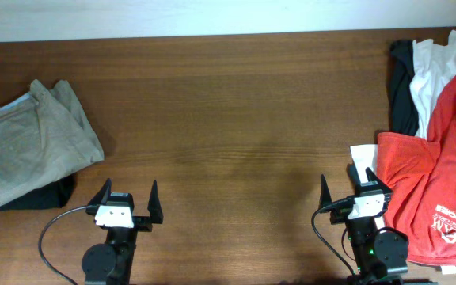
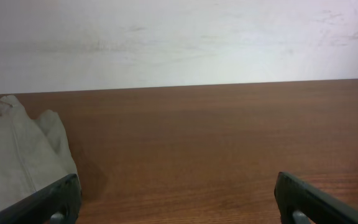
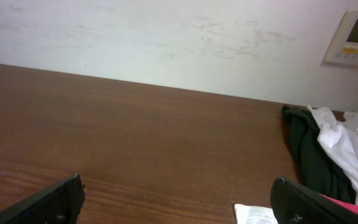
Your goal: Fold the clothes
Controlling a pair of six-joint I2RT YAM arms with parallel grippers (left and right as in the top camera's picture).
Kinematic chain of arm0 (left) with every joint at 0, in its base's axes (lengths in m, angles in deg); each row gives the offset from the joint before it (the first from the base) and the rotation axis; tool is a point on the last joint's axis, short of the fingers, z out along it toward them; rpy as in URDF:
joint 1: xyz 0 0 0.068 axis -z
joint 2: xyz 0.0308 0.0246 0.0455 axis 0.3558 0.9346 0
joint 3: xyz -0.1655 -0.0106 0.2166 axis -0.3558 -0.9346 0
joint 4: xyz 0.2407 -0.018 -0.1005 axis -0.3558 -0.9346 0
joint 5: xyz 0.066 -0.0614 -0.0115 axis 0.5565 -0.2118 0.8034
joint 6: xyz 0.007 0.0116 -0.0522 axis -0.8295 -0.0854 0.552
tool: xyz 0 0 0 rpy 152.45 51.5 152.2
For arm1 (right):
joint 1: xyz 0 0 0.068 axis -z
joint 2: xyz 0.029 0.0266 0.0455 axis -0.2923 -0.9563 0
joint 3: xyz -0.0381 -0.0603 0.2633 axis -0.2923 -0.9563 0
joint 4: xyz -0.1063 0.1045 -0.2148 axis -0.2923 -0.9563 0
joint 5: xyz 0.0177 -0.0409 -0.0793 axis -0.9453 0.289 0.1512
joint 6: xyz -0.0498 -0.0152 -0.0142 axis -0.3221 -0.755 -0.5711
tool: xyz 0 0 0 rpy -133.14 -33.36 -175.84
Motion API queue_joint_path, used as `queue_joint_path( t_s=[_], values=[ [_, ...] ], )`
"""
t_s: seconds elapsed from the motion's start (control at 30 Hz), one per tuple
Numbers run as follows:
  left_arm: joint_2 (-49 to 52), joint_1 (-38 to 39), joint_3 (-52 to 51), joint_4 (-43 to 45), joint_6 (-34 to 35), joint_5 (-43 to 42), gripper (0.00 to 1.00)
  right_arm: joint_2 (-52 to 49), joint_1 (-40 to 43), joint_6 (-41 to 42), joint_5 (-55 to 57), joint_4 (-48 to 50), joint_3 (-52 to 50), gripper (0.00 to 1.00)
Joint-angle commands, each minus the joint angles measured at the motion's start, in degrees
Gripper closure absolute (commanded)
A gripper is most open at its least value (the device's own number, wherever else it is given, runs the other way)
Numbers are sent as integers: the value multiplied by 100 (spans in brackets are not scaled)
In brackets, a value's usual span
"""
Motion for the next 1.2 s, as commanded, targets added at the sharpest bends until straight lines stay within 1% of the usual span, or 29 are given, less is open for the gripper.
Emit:
queue_joint_path(
  t_s=[0.0, 1.17],
  values=[
    [-37, 15, -11, -50, 15, 57, 1, 37, -37, 61, 52, -37, -26, 1],
    [-37, 15, -11, -48, 17, 48, 1, 37, -42, 140, 9, -37, -24, 1]
  ],
)
